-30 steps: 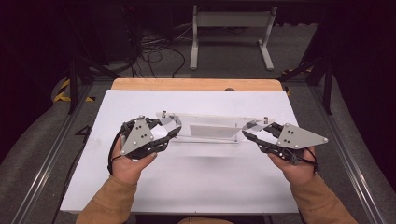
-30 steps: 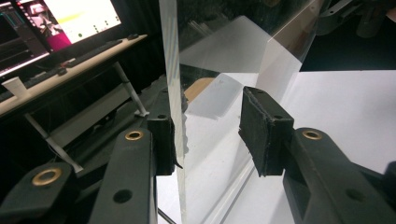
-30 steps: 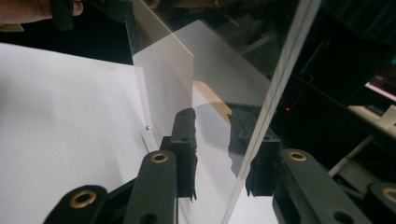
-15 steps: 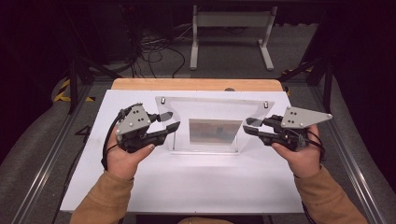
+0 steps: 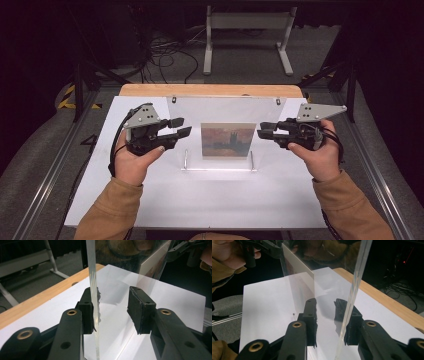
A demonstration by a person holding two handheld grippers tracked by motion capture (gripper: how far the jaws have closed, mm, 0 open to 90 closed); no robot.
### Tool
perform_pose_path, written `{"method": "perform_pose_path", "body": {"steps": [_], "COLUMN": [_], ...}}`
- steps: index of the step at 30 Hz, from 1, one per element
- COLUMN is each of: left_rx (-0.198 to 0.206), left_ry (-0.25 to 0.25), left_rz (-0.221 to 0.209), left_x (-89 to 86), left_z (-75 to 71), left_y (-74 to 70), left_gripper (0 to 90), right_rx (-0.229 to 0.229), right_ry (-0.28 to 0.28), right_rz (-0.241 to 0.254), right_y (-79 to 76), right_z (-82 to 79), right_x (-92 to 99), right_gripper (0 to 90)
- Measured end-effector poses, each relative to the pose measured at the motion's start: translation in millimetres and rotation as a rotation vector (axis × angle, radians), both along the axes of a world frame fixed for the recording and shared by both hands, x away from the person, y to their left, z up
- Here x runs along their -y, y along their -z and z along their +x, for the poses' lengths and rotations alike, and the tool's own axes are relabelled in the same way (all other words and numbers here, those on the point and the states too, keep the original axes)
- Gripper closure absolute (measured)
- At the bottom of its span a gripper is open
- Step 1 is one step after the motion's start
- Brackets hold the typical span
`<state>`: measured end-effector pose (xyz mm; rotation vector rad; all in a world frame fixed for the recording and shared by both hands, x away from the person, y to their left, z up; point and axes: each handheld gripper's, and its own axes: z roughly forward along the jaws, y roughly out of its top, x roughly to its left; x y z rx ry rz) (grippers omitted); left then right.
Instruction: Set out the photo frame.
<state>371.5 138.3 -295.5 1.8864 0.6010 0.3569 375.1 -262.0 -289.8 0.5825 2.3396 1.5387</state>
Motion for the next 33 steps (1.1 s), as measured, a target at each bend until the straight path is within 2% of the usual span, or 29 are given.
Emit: {"method": "perform_pose_path", "body": {"steps": [4,8,14,18,20,25,31,33], "left_rx": [-0.002,0.006,-0.004,-0.018,-0.029,-0.025,-0.011,-0.011], "left_ry": [-0.005,-0.010,-0.020,-0.021,-0.024,-0.037,-0.061,-0.061], "left_rz": [-0.021,-0.023,-0.027,-0.037,-0.042,-0.039,-0.046,-0.043], "left_x": [-0.9,-0.9,-0.3,-0.7,0.0,1.6,4.2,4.8], "left_z": [7.2,9.7,9.6,16.6,24.0,34.1,40.3,41.1], "left_y": [3.1,3.8,3.3,3.9,4.1,5.1,8.1,8.5], "left_gripper": [57.6,57.6,58.7,58.8,58.0,56.3,54.2,53.4], "right_rx": [-0.003,-0.012,-0.019,-0.019,-0.022,-0.024,-0.017,-0.012], "right_ry": [0.007,0.009,0.013,0.023,0.037,0.062,0.094,0.103], "right_rz": [0.021,0.034,0.044,0.055,0.064,0.082,0.089,0.083], "right_y": [2.9,3.8,4.4,5.5,6.7,9.3,12.0,13.0], "right_z": [5.0,10.5,15.6,21.0,25.9,34.7,39.4,41.3], "right_x": [-0.8,0.0,0.1,-0.5,-1.1,-2.3,-4.5,-5.9], "right_gripper": [69.0,68.4,66.8,65.7,65.0,63.3,60.5,55.4]}}
